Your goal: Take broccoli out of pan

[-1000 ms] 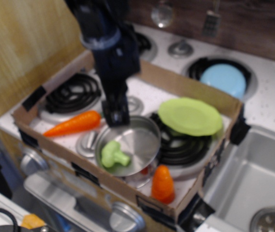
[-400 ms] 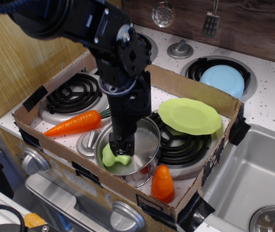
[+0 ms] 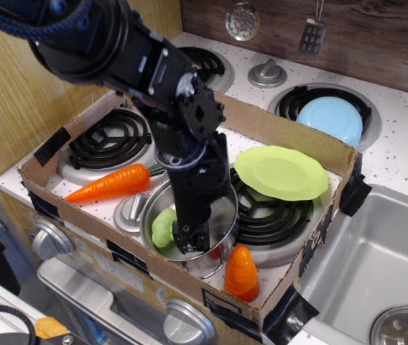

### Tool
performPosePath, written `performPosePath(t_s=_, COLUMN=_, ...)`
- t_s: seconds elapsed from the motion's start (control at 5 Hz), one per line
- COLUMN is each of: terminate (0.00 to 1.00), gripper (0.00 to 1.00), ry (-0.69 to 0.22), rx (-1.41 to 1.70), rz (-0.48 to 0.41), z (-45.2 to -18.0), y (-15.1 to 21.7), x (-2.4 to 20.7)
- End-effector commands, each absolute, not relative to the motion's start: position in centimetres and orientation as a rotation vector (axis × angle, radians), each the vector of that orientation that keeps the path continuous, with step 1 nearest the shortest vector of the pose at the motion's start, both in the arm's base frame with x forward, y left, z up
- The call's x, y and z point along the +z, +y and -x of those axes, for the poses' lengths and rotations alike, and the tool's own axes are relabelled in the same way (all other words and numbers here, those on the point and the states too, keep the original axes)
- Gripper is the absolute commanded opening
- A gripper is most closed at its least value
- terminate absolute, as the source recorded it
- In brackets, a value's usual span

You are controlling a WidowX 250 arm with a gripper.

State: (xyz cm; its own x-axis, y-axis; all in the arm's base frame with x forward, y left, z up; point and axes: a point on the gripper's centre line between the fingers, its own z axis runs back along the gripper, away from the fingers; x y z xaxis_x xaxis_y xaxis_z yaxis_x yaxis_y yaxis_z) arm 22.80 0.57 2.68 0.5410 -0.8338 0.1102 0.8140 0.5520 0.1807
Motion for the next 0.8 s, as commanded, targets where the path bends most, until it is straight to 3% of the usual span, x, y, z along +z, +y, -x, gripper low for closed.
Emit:
performPosePath(t_s=0.0, terminate=0.00, gripper=1.00, ry=-0.186, rx=-0.965, rz=-0.120, z=-23.6, y=2.5, x=3.2)
performPosePath(t_s=0.6, terminate=0.00, gripper=1.00, ry=-0.213, rx=-0.967, rz=-0.185, z=-22.6, y=3.9, x=1.4)
